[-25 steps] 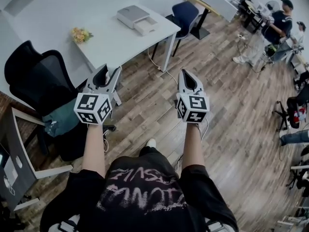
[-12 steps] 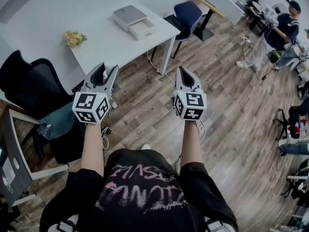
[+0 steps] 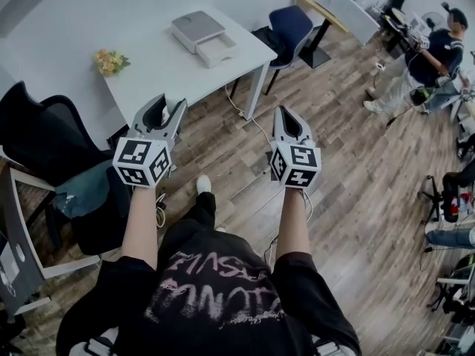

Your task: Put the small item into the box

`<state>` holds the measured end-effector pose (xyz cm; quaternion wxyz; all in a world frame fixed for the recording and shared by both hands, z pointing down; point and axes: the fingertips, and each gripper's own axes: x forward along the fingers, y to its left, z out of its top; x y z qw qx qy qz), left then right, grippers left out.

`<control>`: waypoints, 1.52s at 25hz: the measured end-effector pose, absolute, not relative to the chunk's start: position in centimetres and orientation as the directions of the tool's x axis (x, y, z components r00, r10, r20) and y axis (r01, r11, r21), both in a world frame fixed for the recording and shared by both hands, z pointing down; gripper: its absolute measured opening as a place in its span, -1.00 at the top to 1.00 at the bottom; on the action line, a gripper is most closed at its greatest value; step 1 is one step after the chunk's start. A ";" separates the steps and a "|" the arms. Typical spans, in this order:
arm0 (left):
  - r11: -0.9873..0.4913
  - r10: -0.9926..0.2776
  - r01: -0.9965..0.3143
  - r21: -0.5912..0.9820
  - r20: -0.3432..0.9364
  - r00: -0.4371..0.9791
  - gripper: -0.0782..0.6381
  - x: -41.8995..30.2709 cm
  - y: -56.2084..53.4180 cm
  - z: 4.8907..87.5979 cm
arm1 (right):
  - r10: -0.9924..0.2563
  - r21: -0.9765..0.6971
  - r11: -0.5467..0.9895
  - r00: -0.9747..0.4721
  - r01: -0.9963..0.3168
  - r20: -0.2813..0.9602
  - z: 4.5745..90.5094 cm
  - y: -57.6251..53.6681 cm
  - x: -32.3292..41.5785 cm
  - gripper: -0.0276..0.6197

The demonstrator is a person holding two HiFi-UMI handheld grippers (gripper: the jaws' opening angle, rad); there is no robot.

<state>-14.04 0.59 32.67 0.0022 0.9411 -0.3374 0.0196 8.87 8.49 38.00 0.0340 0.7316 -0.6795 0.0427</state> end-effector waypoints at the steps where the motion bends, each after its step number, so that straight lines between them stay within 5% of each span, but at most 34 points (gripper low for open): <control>1: -0.775 -0.631 -0.631 -0.008 0.037 0.775 0.32 -13.7 0.1 32.8 | -0.991 -0.006 -0.077 0.076 -0.997 0.109 38.1 8.1 9.2 0.91; 38: -0.786 -0.613 -0.617 0.033 0.085 0.785 0.32 -4.6 -28.5 34.3 | -0.988 0.021 -0.073 0.075 -0.997 0.136 37.5 -20.2 17.3 0.91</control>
